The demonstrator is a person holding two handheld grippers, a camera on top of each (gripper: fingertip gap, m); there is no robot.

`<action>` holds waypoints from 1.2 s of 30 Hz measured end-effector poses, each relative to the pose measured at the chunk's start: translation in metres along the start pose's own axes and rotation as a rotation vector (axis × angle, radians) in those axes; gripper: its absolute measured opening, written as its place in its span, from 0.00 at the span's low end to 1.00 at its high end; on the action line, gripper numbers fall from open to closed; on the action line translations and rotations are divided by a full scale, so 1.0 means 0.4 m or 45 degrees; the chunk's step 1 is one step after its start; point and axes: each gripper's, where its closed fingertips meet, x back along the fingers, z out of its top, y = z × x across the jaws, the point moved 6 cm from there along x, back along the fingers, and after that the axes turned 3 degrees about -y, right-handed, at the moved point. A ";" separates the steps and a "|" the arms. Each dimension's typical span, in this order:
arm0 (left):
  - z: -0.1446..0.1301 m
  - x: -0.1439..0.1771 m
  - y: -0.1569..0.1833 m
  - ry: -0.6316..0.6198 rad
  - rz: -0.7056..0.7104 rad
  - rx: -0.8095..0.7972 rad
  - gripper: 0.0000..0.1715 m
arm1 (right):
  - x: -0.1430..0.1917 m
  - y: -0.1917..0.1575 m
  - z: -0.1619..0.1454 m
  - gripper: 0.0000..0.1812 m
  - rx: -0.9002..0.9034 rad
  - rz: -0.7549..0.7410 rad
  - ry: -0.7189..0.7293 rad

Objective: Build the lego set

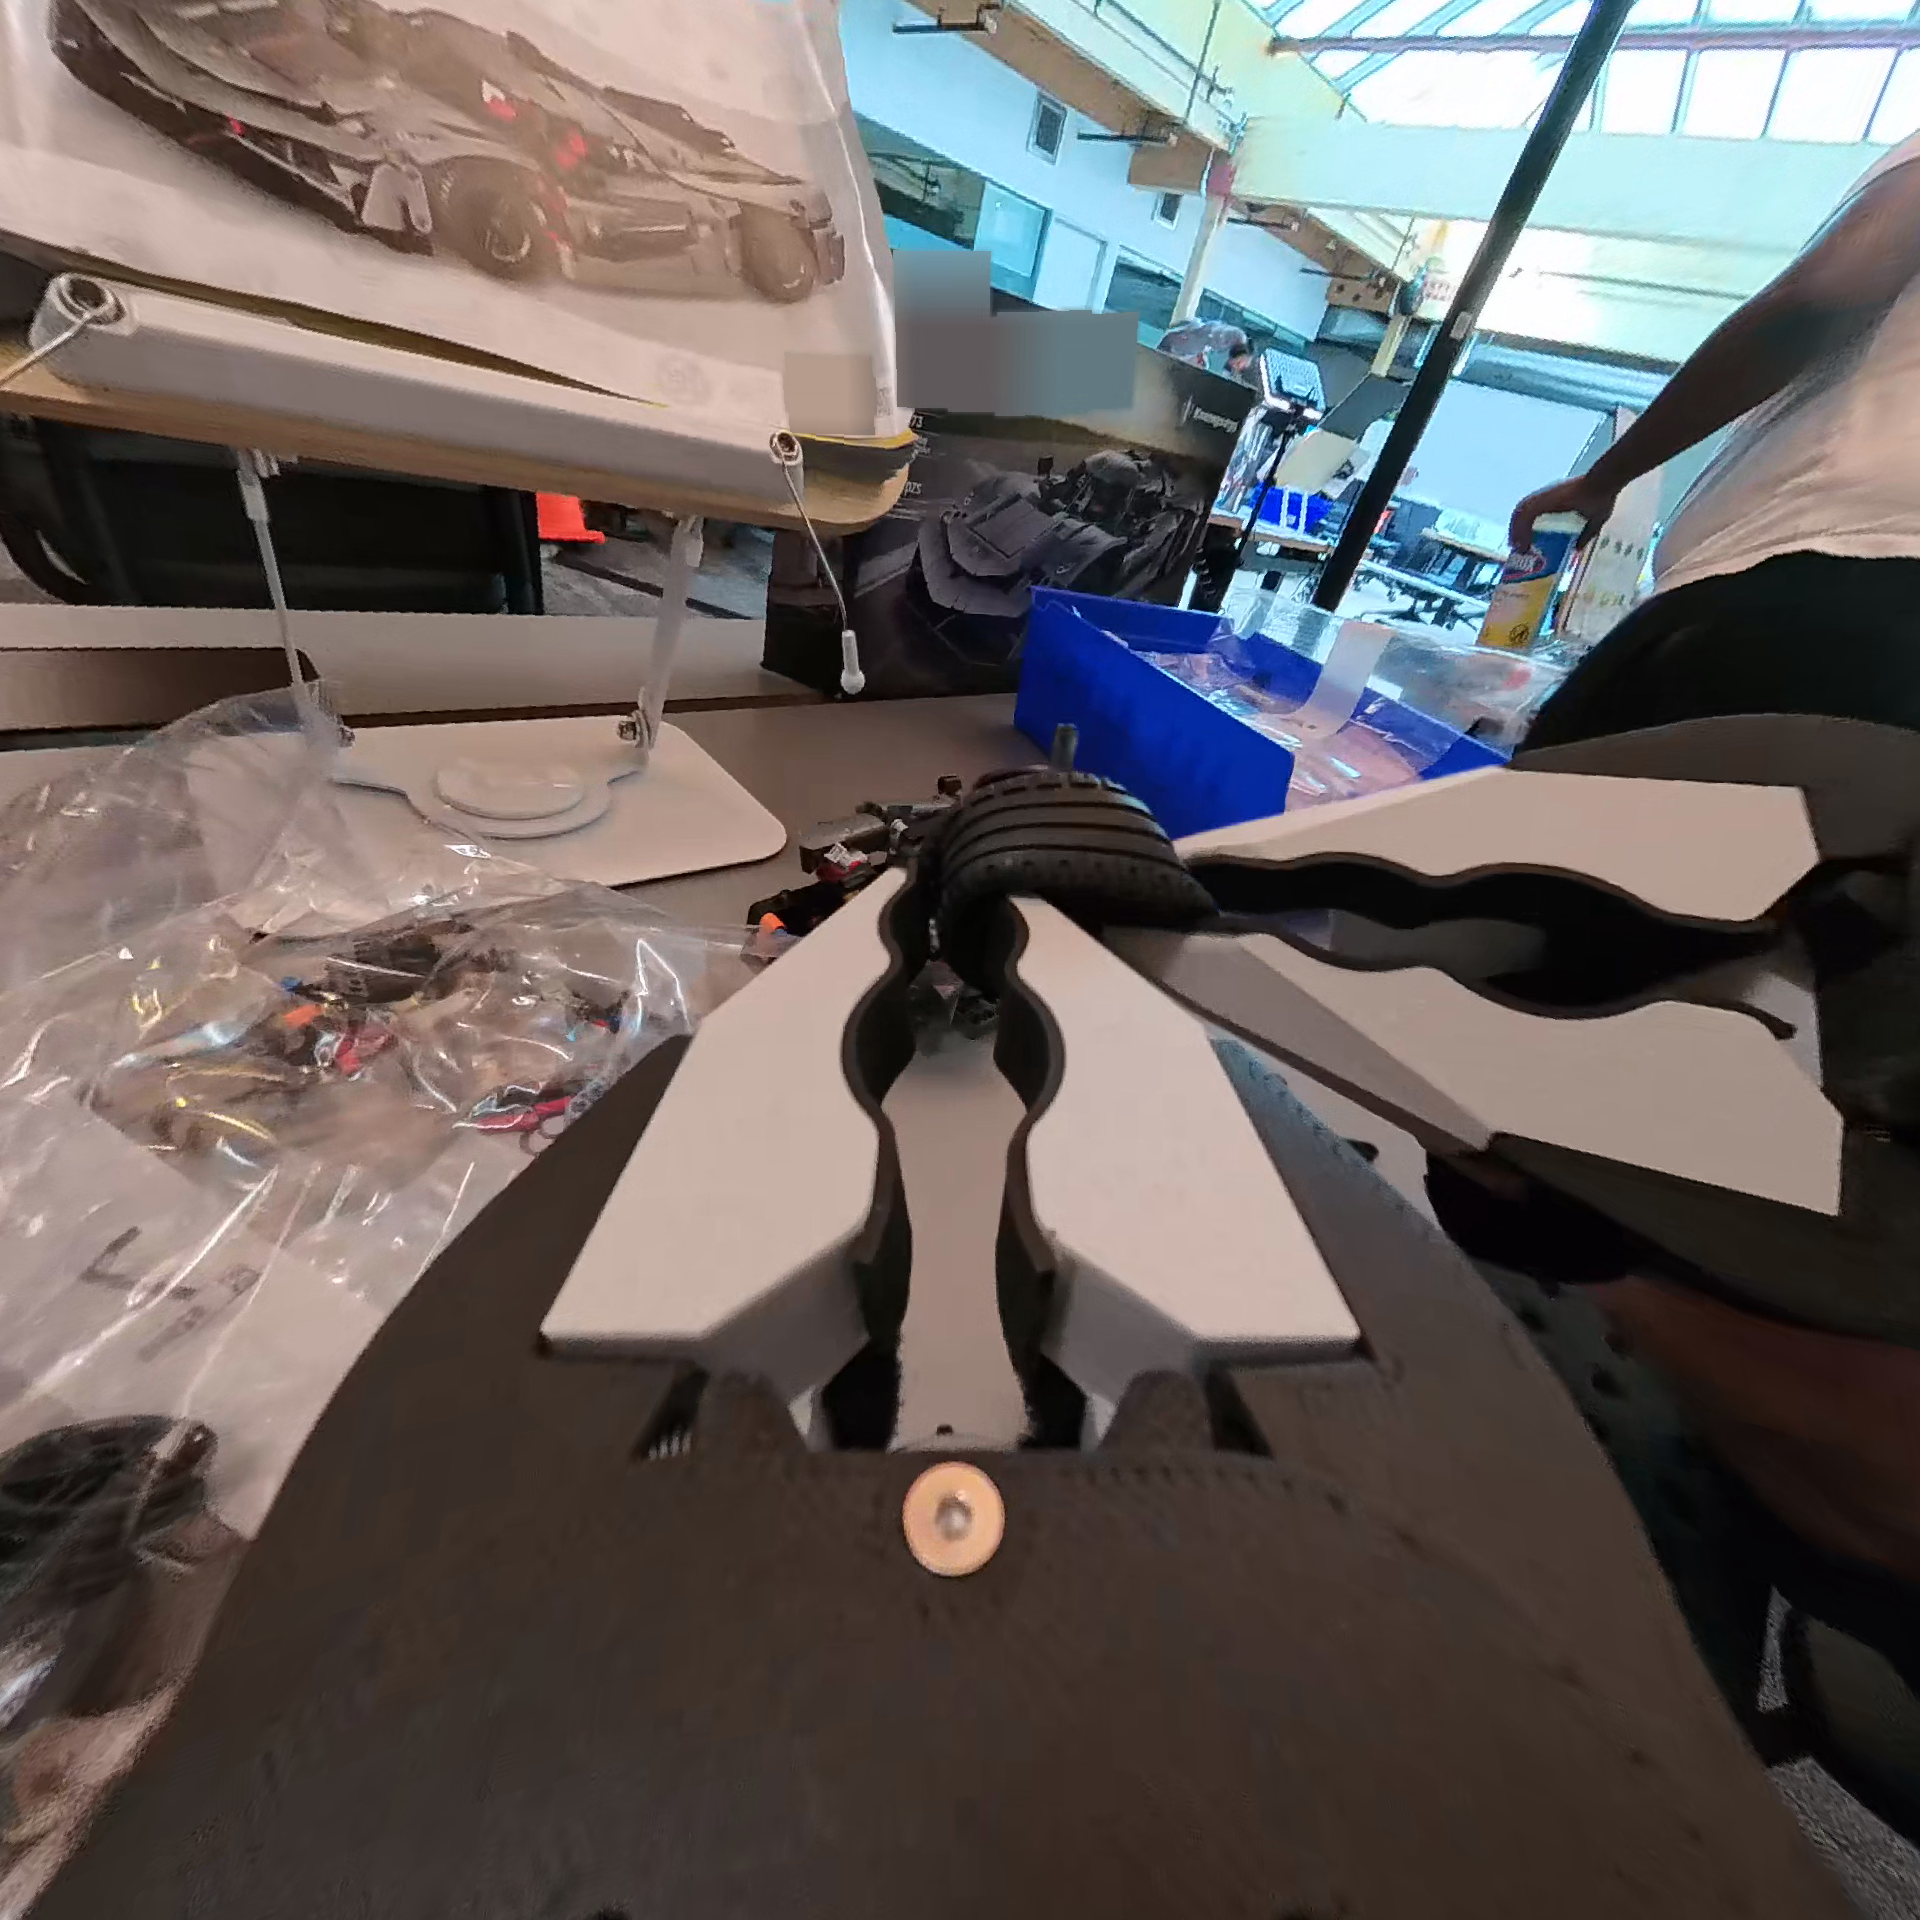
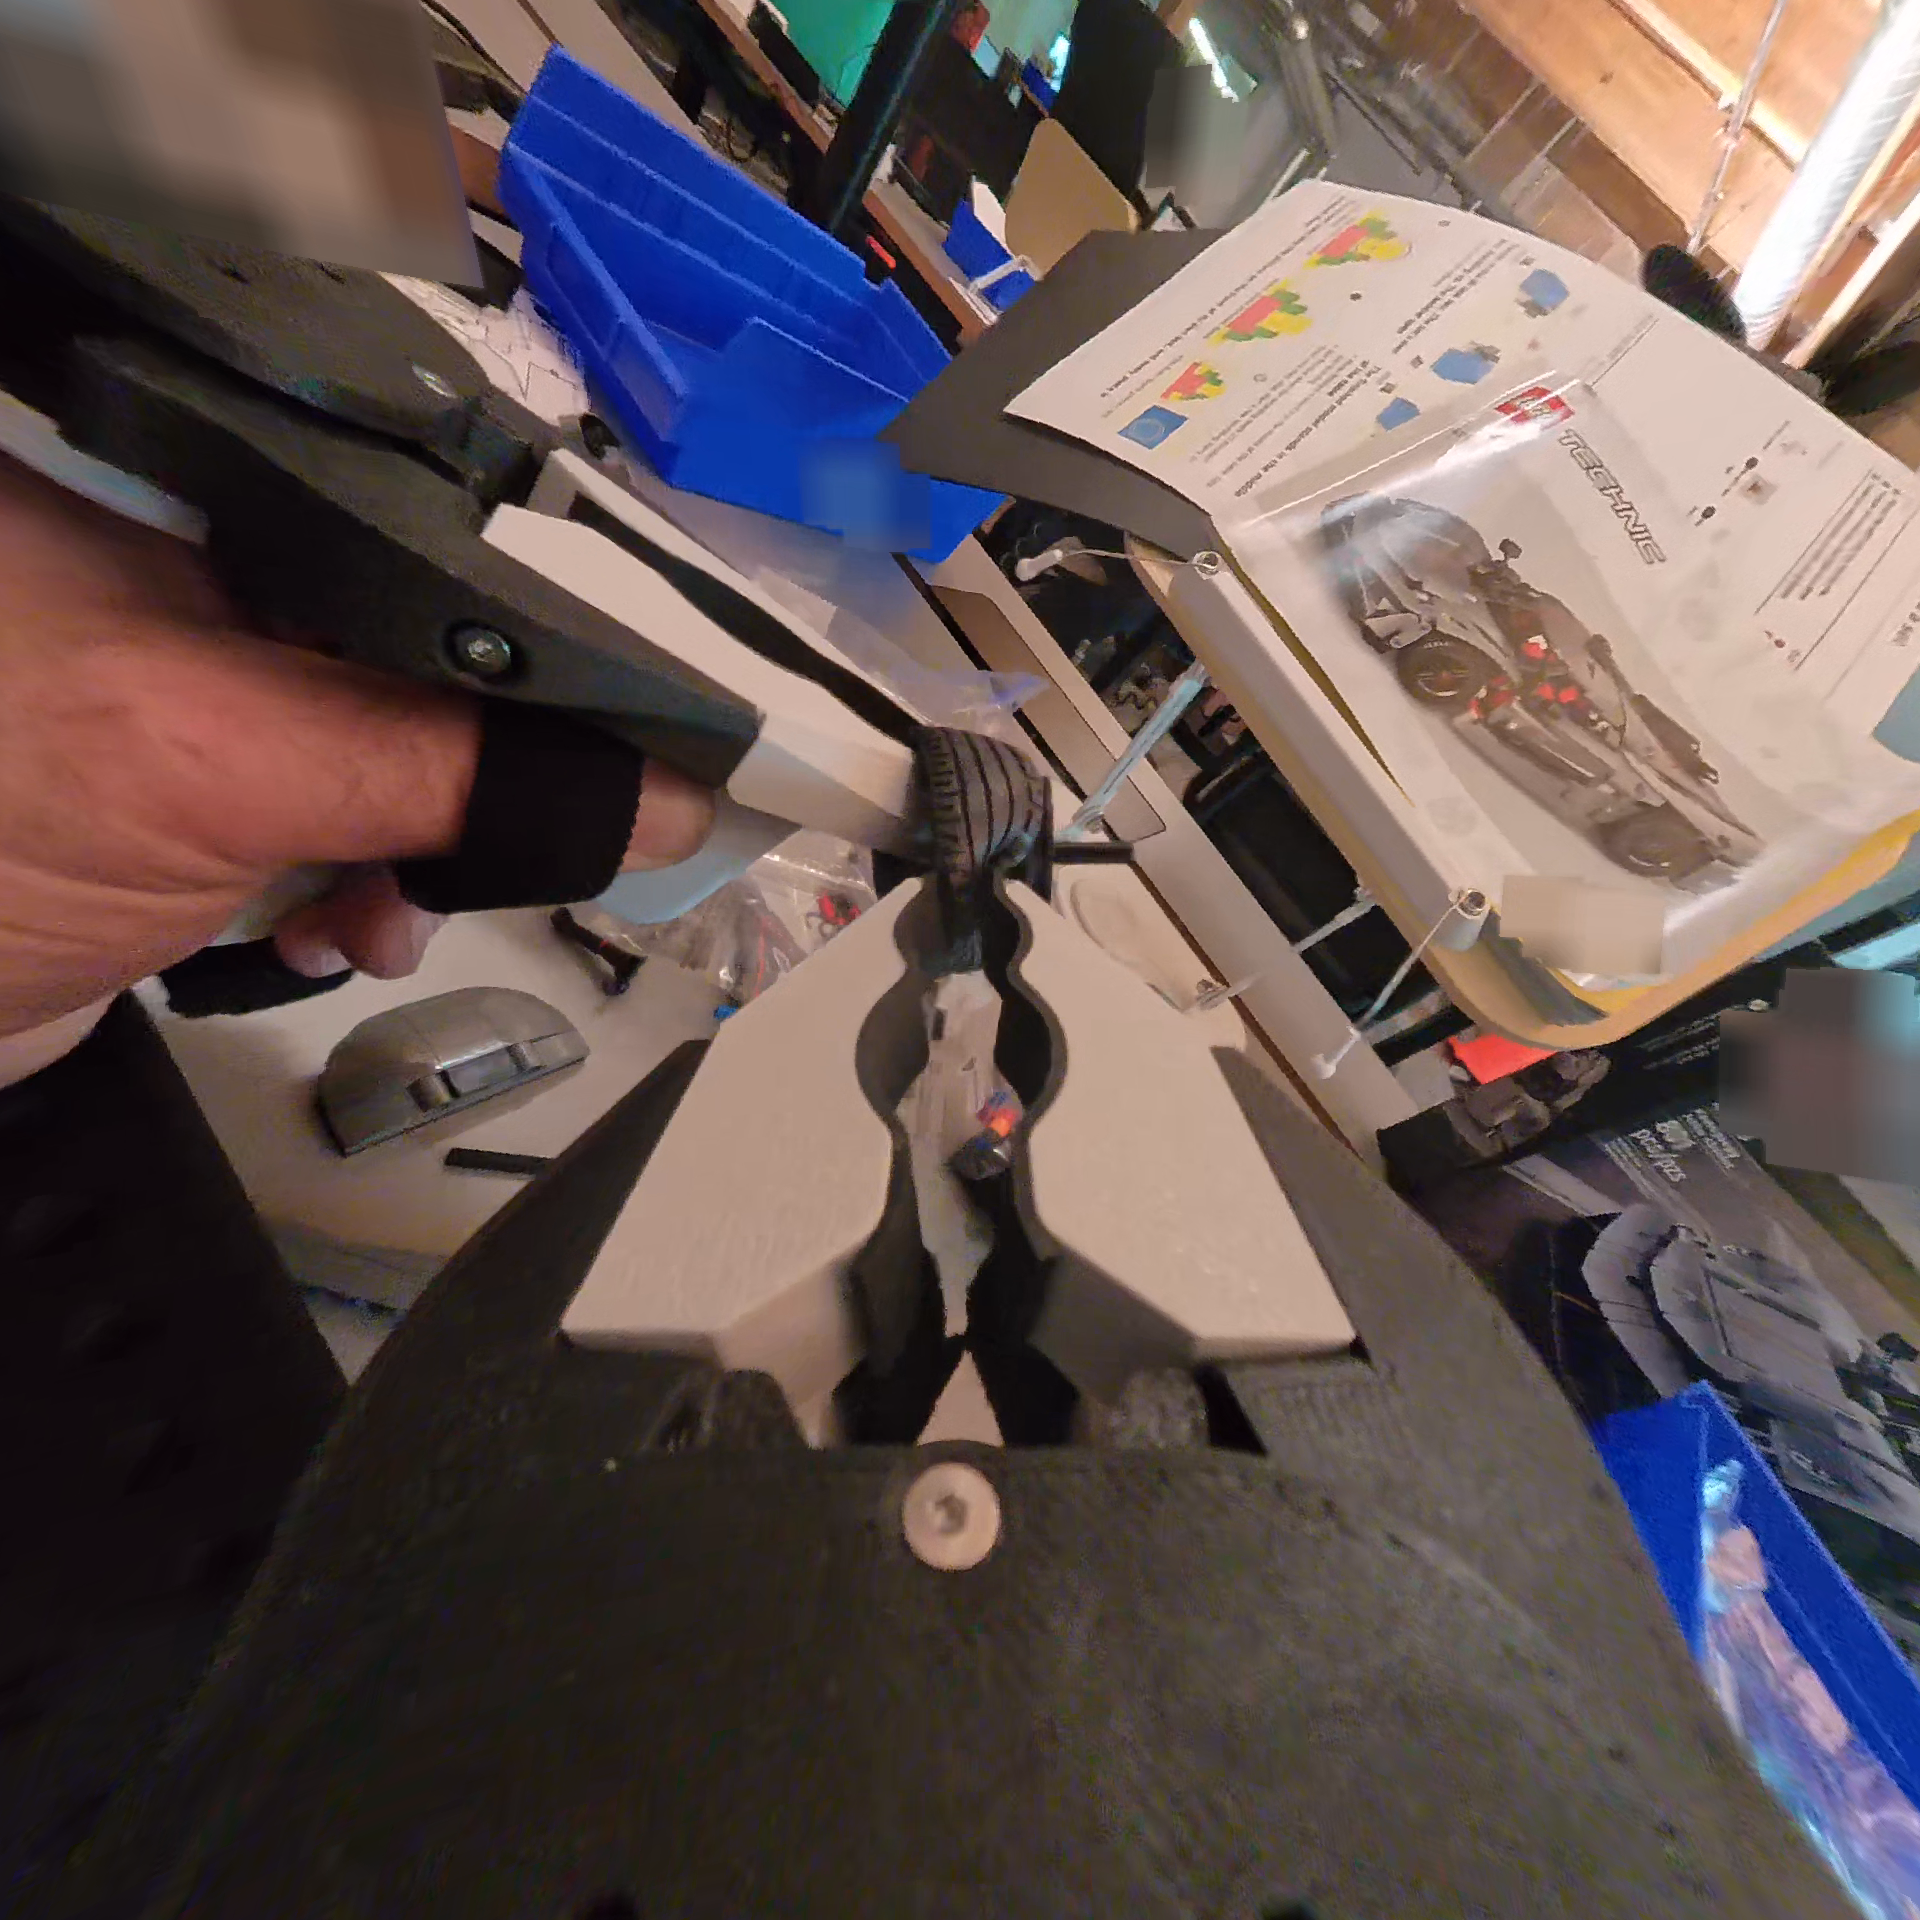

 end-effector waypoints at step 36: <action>0.026 0.053 0.153 0.148 -0.530 -0.586 0.02 | 0.108 0.105 -0.079 0.16 -1.299 1.519 0.544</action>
